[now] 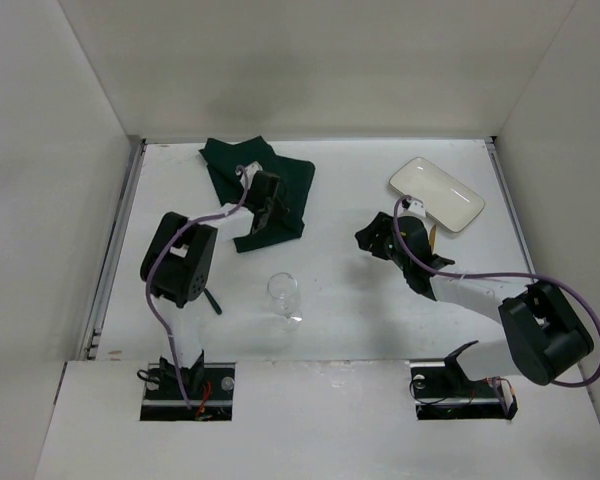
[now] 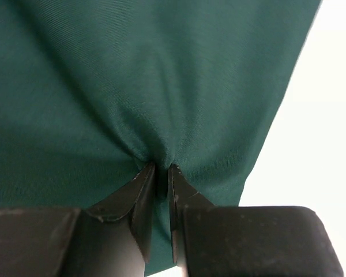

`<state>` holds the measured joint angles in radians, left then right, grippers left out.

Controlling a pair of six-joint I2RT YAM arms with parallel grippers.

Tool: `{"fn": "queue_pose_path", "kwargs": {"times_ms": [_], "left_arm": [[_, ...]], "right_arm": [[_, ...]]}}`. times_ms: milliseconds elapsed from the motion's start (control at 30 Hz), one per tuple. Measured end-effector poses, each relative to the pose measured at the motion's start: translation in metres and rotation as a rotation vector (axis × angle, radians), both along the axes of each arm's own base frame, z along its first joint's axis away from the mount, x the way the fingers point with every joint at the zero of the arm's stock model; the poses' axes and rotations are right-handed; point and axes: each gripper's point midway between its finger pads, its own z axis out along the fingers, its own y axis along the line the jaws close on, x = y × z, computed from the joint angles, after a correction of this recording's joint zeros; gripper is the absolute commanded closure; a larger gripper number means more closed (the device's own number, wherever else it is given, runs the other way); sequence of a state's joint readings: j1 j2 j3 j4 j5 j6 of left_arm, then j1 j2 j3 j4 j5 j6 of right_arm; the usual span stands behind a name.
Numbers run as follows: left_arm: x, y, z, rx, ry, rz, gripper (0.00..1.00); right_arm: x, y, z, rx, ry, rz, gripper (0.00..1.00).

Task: Set the dinner table for one person

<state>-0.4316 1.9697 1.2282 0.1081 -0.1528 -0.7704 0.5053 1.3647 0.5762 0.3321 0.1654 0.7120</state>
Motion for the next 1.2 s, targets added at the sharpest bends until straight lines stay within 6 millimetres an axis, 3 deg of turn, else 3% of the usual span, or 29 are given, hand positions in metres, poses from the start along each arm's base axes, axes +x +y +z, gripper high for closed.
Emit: {"fn": "queue_pose_path", "kwargs": {"times_ms": [167, 267, 400, 500, 600, 700, 867, 1033, 1200], "left_arm": [[-0.046, 0.024, -0.001, 0.026, 0.038, -0.043, 0.69], [-0.062, 0.037, 0.004, 0.031, 0.035, -0.039, 0.63], [-0.084, 0.056, 0.027, 0.006, -0.020, -0.002, 0.59], [-0.099, 0.081, 0.046, -0.028, -0.084, 0.078, 0.57], [-0.115, 0.111, 0.049, -0.063, -0.111, 0.193, 0.56], [-0.132, 0.137, 0.028, -0.086, -0.072, 0.305, 0.56], [-0.158, 0.155, -0.009, -0.100, 0.030, 0.404, 0.56], [-0.157, 0.161, -0.010, -0.164, -0.004, 0.472, 0.55], [-0.152, 0.161, -0.009, -0.225, -0.046, 0.510, 0.53]], "right_arm": [[0.002, 0.003, -0.001, 0.005, -0.003, 0.006, 0.33], [0.004, 0.005, -0.009, -0.001, 0.014, 0.012, 0.31], [0.004, 0.006, -0.015, -0.005, 0.029, 0.018, 0.31], [0.009, 0.011, -0.010, 0.013, 0.026, 0.018, 0.31], [0.019, 0.020, -0.002, 0.047, 0.024, 0.017, 0.31], [0.036, 0.032, 0.005, 0.078, 0.029, 0.012, 0.31], [0.080, 0.060, 0.014, 0.136, 0.043, 0.000, 0.32], [0.126, 0.087, 0.007, 0.206, 0.108, -0.022, 0.38], [0.149, 0.097, -0.021, 0.254, 0.209, -0.066, 0.40]]}}
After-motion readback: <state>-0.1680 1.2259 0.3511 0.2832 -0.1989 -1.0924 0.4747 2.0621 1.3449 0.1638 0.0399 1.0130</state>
